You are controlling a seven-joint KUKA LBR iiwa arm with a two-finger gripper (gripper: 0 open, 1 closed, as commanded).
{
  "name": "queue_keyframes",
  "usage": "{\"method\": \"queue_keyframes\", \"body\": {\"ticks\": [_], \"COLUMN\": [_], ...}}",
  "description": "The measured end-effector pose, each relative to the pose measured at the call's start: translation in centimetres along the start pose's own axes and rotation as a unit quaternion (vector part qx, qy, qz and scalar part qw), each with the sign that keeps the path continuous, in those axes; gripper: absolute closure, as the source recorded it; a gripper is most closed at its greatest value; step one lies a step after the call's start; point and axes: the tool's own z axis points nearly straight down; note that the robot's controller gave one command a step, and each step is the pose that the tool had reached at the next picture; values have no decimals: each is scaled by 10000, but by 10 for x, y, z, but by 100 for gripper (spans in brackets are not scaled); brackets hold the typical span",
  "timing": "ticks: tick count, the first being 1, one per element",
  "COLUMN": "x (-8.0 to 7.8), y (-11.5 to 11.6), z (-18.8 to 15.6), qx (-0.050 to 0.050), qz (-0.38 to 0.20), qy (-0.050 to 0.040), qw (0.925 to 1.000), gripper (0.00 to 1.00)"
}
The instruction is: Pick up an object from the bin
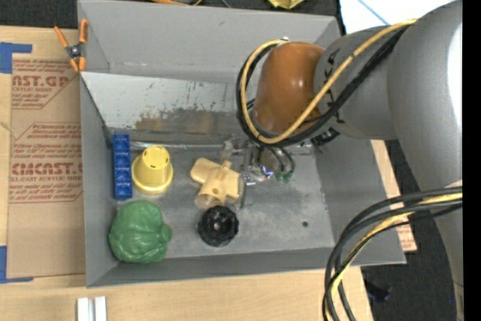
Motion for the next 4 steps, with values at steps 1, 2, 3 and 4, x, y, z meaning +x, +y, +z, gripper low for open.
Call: {"method": "queue_keyframes", "body": {"ticks": [1, 2, 3, 4], "x": [-12, -4, -4, -1], "y": [3, 6, 6, 6], "z": [29, 27, 27, -8], "qx": [27, 11, 11, 3], "qz": [-456, -1373, -1372, -1375], "qy": [-100, -65, -65, -6], "qw": [9989, 9905, 9905, 9905], "gripper": [0, 100, 100, 100]}}
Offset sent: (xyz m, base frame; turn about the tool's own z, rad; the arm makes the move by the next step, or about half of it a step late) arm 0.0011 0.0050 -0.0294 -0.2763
